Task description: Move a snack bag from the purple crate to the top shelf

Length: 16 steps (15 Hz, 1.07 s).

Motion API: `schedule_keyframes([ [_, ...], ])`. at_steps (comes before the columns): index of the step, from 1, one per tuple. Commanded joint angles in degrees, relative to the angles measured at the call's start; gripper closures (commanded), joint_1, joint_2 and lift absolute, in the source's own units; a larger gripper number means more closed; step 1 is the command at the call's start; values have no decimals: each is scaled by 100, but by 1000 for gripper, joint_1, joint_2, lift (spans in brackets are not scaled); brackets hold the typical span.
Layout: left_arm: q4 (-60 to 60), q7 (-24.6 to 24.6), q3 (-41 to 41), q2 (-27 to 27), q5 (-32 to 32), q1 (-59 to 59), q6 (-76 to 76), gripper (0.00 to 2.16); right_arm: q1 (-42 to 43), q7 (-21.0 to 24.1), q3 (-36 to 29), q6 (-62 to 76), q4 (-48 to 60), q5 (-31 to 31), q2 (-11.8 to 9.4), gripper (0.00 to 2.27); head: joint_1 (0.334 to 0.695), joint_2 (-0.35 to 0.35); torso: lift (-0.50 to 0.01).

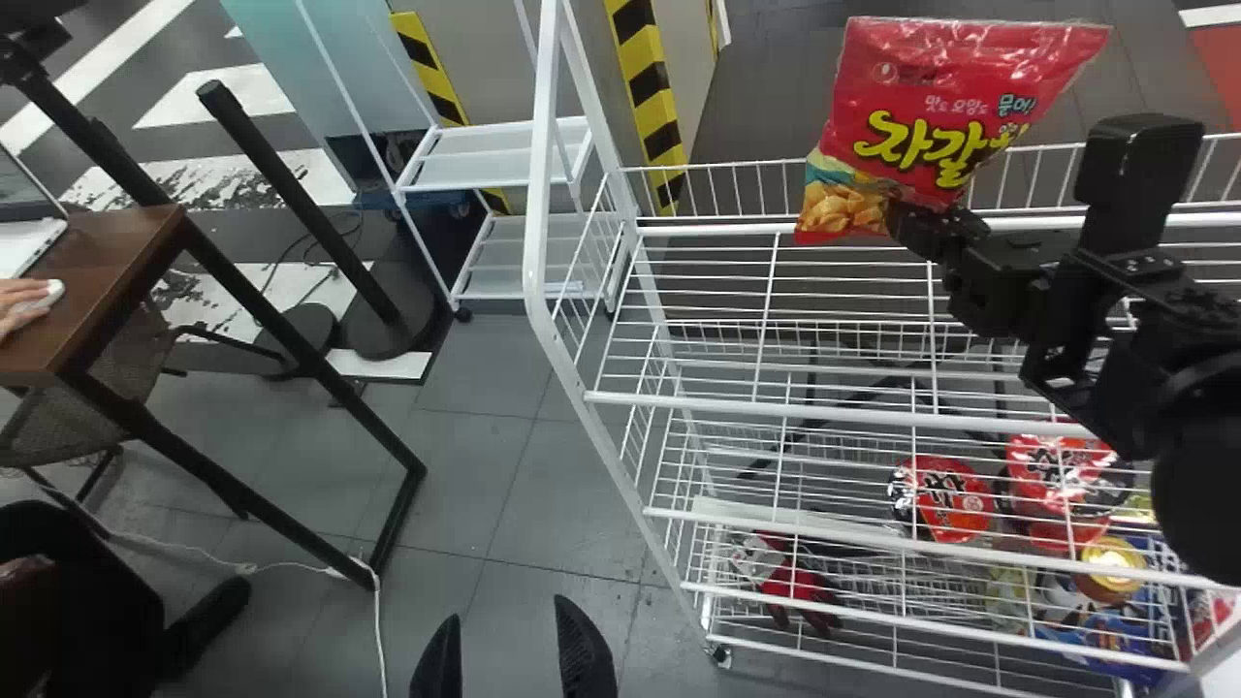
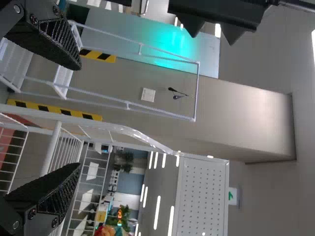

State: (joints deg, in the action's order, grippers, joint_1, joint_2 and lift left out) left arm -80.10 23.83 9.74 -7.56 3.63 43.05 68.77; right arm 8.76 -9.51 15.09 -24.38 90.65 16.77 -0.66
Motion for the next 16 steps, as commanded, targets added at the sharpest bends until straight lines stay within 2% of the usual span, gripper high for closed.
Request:
schedule_keyframes([
  [1, 21, -19, -7, -17, 42, -33, 0, 124, 170, 46, 188, 103, -381, 28, 13, 1686, 695, 340, 0],
  [9, 179, -81, -7, -26, 129, -139, 18, 124, 434, 327, 443, 455, -1102, 19, 66, 1686, 695, 350, 0],
  [16, 197, -89, 2, -26, 129, -148, 18, 124, 601, 336, 443, 437, -1506, 46, 71, 1686, 695, 350, 0],
])
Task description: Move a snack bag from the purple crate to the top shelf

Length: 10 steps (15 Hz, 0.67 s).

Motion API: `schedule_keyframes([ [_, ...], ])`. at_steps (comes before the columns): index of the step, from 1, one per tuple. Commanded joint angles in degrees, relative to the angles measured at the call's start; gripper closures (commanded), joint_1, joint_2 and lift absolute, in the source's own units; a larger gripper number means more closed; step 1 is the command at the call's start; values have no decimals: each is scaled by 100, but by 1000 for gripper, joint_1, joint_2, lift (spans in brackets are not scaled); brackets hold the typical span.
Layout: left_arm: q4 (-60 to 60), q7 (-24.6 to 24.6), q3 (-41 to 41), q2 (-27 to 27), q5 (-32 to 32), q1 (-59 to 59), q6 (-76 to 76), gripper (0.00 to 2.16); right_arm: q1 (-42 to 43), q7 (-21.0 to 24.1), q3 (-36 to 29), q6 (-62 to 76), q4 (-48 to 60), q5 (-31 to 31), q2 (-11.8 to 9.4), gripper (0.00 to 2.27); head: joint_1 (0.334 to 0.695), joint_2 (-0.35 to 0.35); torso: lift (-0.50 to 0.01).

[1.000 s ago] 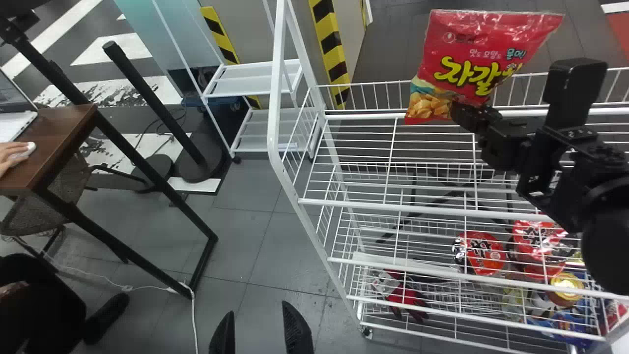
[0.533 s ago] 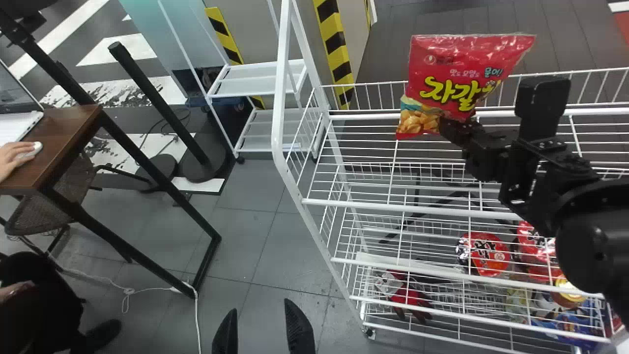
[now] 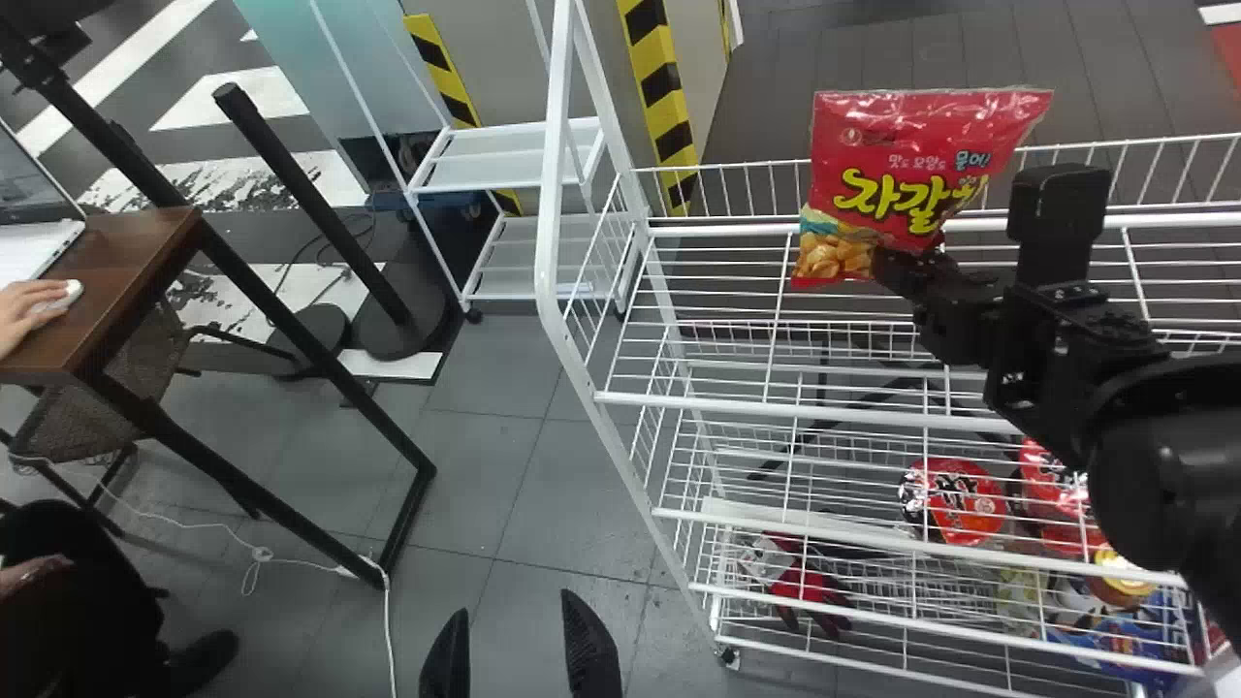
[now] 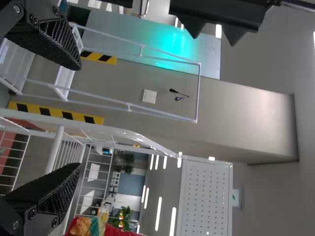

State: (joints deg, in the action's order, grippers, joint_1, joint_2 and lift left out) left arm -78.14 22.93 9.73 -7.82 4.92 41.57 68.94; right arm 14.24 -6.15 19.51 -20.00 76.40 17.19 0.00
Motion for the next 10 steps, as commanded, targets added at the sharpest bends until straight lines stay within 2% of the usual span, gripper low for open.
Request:
schedule_keyframes([
  [1, 0, 0, 3, 0, 0, 0, 18, 124, 70, 0, 0, -1, -108, 3, 5, 1686, 695, 350, 0],
  [10, -9, 0, 12, -9, 0, 9, 53, 124, 219, 52, 0, -299, -292, -14, 5, 1679, 695, 350, 0],
])
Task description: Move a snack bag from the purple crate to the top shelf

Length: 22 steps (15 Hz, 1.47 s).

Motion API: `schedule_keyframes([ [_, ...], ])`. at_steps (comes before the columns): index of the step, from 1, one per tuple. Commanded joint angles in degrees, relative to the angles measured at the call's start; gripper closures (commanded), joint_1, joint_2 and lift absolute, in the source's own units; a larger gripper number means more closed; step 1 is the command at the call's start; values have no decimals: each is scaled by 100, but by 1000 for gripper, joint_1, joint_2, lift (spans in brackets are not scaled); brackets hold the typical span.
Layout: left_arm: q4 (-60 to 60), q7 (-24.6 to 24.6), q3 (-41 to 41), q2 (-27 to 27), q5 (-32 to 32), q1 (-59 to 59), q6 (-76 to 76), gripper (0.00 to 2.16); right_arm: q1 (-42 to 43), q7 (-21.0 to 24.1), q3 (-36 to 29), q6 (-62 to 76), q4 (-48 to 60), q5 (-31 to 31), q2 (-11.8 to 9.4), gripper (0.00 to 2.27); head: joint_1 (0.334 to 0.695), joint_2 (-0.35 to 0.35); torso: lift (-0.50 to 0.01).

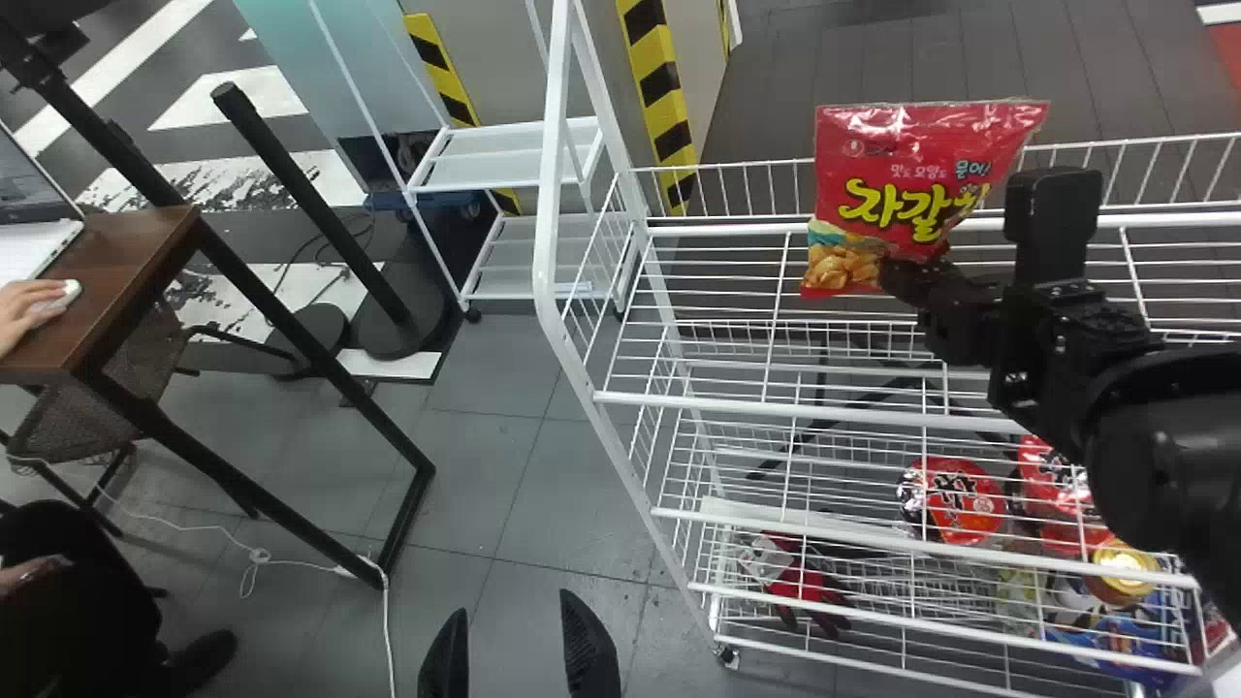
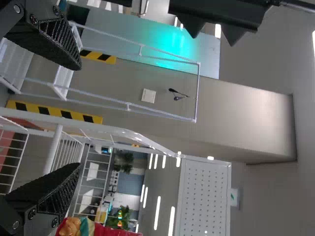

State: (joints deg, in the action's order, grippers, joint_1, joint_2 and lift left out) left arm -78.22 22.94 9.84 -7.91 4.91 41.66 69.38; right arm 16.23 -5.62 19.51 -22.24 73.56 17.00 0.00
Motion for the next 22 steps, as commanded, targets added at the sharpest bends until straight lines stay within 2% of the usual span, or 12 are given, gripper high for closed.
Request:
schedule_keyframes([
  [1, 0, 0, 0, 0, 1, 0, 9, 124, 38, 0, 0, -163, -9, 5, 5, 1679, 695, 350, 0],
  [4, 0, 0, 0, 0, -8, 0, 26, 124, 109, -53, 35, -269, -70, -3, 5, 1663, 695, 350, 0],
  [6, 8, 0, 0, -9, 1, 0, 26, 124, 135, -97, 35, -286, -105, -3, 5, 1409, 695, 350, 0],
  [7, 8, 0, 0, -9, 1, 0, 26, 124, 135, -106, 35, -286, -114, -3, 5, 1241, 695, 350, 0],
  [10, 8, 0, 0, -9, 1, 0, 44, 124, 144, -114, 27, -357, -123, 14, 5, 394, 695, 350, 0],
  [11, 8, 0, 0, -9, 1, 0, 44, 124, 144, -149, 18, -357, -114, 49, 5, 225, 695, 350, 0],
  [13, 8, 0, 0, -9, 1, 0, 44, 124, 153, -176, -9, -409, -114, 93, 5, 137, 695, 350, 0],
  [22, 26, 9, 0, -9, 1, 0, 44, 124, 179, -273, -88, -796, 114, 146, -9, 134, 695, 350, 0],
])
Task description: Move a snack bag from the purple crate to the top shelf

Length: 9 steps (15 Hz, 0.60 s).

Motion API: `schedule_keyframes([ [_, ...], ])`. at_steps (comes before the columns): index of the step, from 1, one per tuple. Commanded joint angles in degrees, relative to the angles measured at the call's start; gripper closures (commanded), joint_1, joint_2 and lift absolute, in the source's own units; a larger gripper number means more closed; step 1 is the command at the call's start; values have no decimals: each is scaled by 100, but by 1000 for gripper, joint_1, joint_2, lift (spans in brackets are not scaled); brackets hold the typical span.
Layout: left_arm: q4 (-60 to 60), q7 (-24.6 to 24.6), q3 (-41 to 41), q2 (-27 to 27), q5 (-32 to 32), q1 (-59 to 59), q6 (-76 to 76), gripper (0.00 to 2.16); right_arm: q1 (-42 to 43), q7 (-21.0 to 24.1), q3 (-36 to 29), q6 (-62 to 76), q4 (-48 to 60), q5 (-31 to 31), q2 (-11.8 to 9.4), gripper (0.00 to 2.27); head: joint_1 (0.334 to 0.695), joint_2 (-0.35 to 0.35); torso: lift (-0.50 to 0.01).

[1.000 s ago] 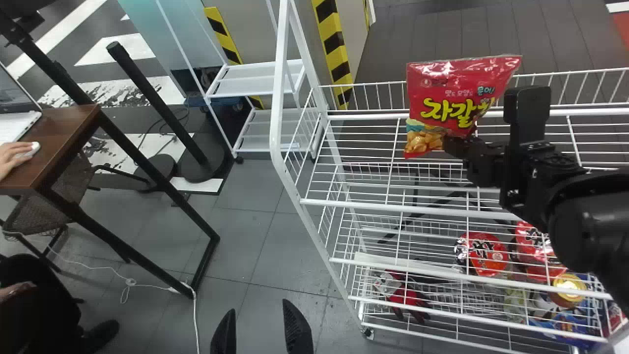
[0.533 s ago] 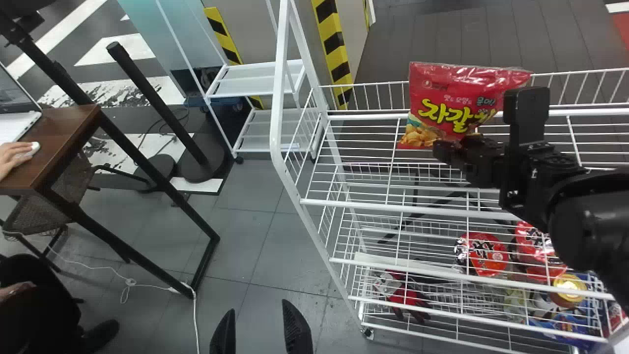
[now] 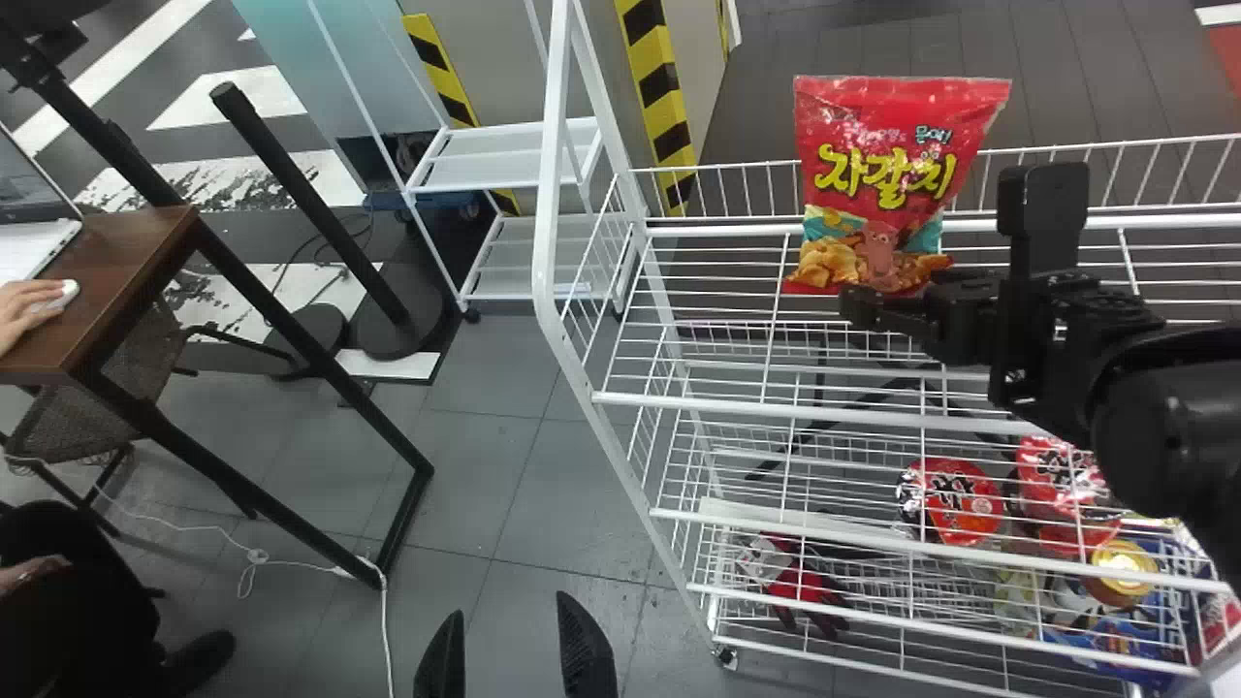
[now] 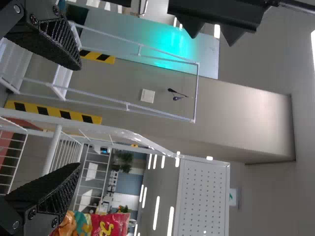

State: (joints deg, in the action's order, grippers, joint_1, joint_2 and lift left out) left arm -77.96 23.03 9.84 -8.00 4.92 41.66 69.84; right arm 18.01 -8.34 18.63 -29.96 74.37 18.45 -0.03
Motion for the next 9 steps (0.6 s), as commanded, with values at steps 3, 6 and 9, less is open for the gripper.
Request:
schedule_keyframes([
  [3, -9, 0, -9, 9, 9, 0, 16, 124, -140, -1, -35, -182, 350, 9, -23, 134, 695, 350, 0],
  [6, -9, 0, -18, 9, 35, -18, 16, 124, -465, -88, -272, -551, 930, 9, -67, 134, 695, 350, 0],
  [9, -27, 9, -18, 9, 44, -44, 16, 124, -1160, -282, -527, -709, 1809, 45, -260, 134, 695, 350, 0],
])
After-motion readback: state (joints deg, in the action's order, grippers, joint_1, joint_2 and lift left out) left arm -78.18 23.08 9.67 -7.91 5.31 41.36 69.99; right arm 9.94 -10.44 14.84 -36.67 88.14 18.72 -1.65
